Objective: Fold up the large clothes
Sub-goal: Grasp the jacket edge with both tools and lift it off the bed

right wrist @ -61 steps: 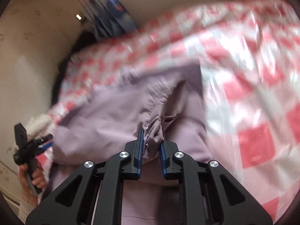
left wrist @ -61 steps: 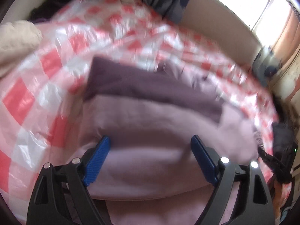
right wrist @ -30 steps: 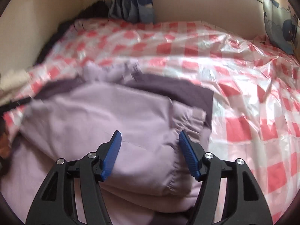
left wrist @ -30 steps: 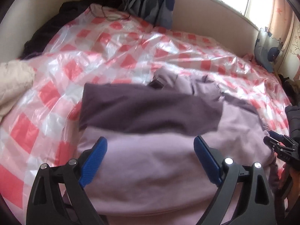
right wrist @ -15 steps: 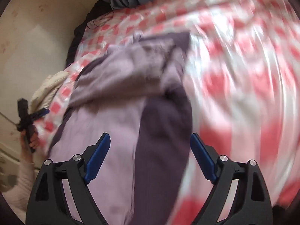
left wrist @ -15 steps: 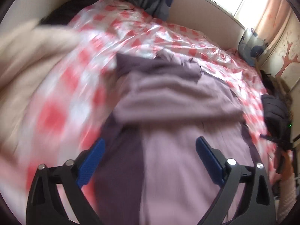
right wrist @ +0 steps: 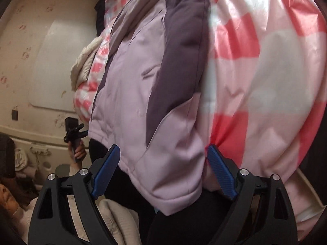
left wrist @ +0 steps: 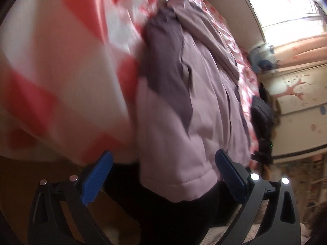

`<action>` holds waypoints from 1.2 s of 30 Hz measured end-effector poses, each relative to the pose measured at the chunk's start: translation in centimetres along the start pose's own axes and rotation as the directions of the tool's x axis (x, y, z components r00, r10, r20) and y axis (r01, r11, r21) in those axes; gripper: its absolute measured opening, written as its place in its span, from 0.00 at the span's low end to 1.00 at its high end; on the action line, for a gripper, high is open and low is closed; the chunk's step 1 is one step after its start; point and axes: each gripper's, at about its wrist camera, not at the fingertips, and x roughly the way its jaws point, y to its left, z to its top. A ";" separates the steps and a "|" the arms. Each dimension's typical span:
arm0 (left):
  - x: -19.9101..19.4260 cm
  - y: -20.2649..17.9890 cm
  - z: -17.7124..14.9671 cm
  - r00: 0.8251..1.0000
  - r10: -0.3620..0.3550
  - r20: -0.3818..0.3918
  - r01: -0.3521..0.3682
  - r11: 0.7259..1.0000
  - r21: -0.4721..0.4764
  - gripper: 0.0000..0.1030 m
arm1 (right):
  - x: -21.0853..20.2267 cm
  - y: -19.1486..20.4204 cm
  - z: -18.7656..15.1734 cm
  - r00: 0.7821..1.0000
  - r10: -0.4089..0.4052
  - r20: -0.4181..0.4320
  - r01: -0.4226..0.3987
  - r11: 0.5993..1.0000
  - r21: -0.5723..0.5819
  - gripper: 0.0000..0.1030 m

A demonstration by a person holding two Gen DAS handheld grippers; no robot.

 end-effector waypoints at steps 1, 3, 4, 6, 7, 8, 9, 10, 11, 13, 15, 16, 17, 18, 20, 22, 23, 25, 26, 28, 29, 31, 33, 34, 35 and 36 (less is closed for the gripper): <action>1.2 0.0 -0.2 0.999 -0.037 -0.020 0.036 0.999 -0.012 0.93 | 0.3 0.1 -0.3 0.999 0.023 -0.027 -0.023 1.000 0.005 0.82; 2.7 -0.5 -0.4 0.995 -0.088 -0.051 0.087 0.996 -0.015 0.93 | 0.8 0.4 -0.7 0.998 0.034 -0.057 -0.035 0.999 -0.006 0.83; 3.3 -0.9 -0.6 0.995 -0.086 -0.048 0.085 0.996 -0.007 0.93 | 1.1 0.5 -0.9 0.998 0.029 -0.058 -0.030 0.999 -0.013 0.84; 3.6 -1.8 -0.9 0.995 -0.092 -0.028 0.092 0.996 0.005 0.93 | 1.3 0.8 -1.1 0.997 0.045 -0.055 -0.046 0.999 -0.013 0.86; 3.5 -2.3 -1.0 0.996 -0.089 -0.009 0.089 0.996 0.017 0.93 | 1.4 0.7 -1.1 0.998 0.050 -0.050 -0.050 0.999 -0.012 0.86; 3.3 -2.8 -1.2 0.997 -0.079 0.003 0.079 0.997 0.027 0.91 | 1.2 0.6 -1.2 0.997 0.061 -0.042 -0.061 0.998 -0.003 0.86; 3.3 -2.9 -1.2 0.998 -0.068 0.007 0.067 0.997 0.022 0.84 | 1.1 0.4 -1.4 0.996 0.079 -0.033 -0.079 0.997 0.001 0.86; 3.3 -2.9 -1.2 0.999 -0.046 0.007 0.046 0.999 0.003 0.77 | 1.3 0.4 -1.4 0.996 0.091 -0.023 -0.091 0.996 -0.002 0.77; 3.5 -2.6 -1.1 1.000 -0.020 -0.003 0.020 1.000 -0.022 0.55 | 1.3 0.5 -1.6 0.995 0.100 -0.011 -0.100 0.995 -0.018 0.68; 3.5 -2.3 -0.9 1.000 -0.012 -0.004 0.012 0.998 -0.068 0.32 | 1.4 0.1 -1.8 0.994 0.109 0.001 -0.109 0.994 -0.008 0.30; 3.3 -2.3 -0.8 1.000 0.000 0.015 0.001 0.996 -0.089 0.20 | 1.2 0.0 -2.0 0.992 0.122 0.034 -0.122 0.992 -0.019 0.26; 3.1 -2.8 -0.8 0.999 0.000 0.032 0.002 0.996 -0.087 0.18 | 1.0 0.3 -2.2 0.990 0.130 0.057 -0.128 0.991 -0.029 0.24; 2.6 -3.5 -0.8 0.998 -0.014 0.054 0.019 0.997 -0.080 0.16 | 0.7 0.8 -2.2 0.986 0.140 0.089 -0.137 0.990 -0.042 0.23; 2.1 -4.3 -0.7 0.997 -0.037 0.074 0.043 0.996 -0.075 0.15 | 0.4 1.3 -2.2 0.981 0.154 0.117 -0.149 0.987 -0.054 0.21; 0.8 -6.1 -0.5 0.992 -0.069 0.105 0.075 0.996 -0.049 0.14 | -1.3 3.2 -1.8 0.959 0.198 0.201 -0.181 0.978 -0.103 0.19; -0.4 -8.0 -0.3 0.988 -0.093 0.126 0.096 0.995 -0.019 0.13 | -3.2 5.2 -1.2 0.939 0.225 0.259 -0.191 0.970 -0.150 0.18; -1.4 -9.4 -0.4 0.983 -0.115 0.142 0.116 0.993 -0.001 0.13 | -4.2 6.3 -1.0 0.929 0.238 0.283 -0.195 0.966 -0.171 0.18; -3.1 -10.9 -0.6 0.977 -0.145 0.159 0.142 0.989 0.029 0.13 | -6.2 8.4 -1.0 0.914 0.255 0.317 -0.196 0.959 -0.206 0.18; -4.1 -12.0 -0.9 0.973 -0.163 0.161 0.157 0.986 0.050 0.13 | -7.4 9.4 -1.3 0.906 0.264 0.332 -0.196 0.955 -0.224 0.18; -6.3 -12.3 -1.7 0.971 -0.181 0.156 0.170 0.982 0.084 0.13 | -9.4 11.0 -2.5 0.897 0.273 0.347 -0.190 0.948 -0.255 0.18; -6.8 -12.6 -2.1 0.971 -0.186 0.153 0.173 0.980 0.096 0.13 | -10.1 11.5 -3.3 0.897 0.274 0.347 -0.186 0.946 -0.265 0.18; -8.2 -12.5 -3.5 0.973 -0.194 0.129 0.178 0.976 0.125 0.13 | -11.4 12.4 -5.4 0.909 0.265 0.321 -0.174 0.942 -0.286 0.18; -8.0 -11.5 -5.1 0.984 -0.168 0.058 0.156 0.972 0.176 0.20 | -10.9 12.1 -7.6 0.935 0.234 0.265 -0.160 0.948 -0.274 0.23; -7.2 -10.4 -5.7 0.988 -0.151 0.007 0.147 0.972 0.181 0.26 | -10.1 11.0 -8.5 0.950 0.219 0.221 -0.165 0.957 -0.240 0.27; -6.0 -8.8 -6.5 0.988 -0.138 -0.065 0.148 0.973 0.175 0.44 | -8.9 9.5 -9.3 0.966 0.188 0.179 -0.151 0.968 -0.198 0.30; -5.7 -7.0 -7.0 0.987 -0.120 -0.102 0.136 0.976 0.167 0.57 | -7.9 8.2 -9.9 0.976 0.166 0.144 -0.143 0.977 -0.157 0.36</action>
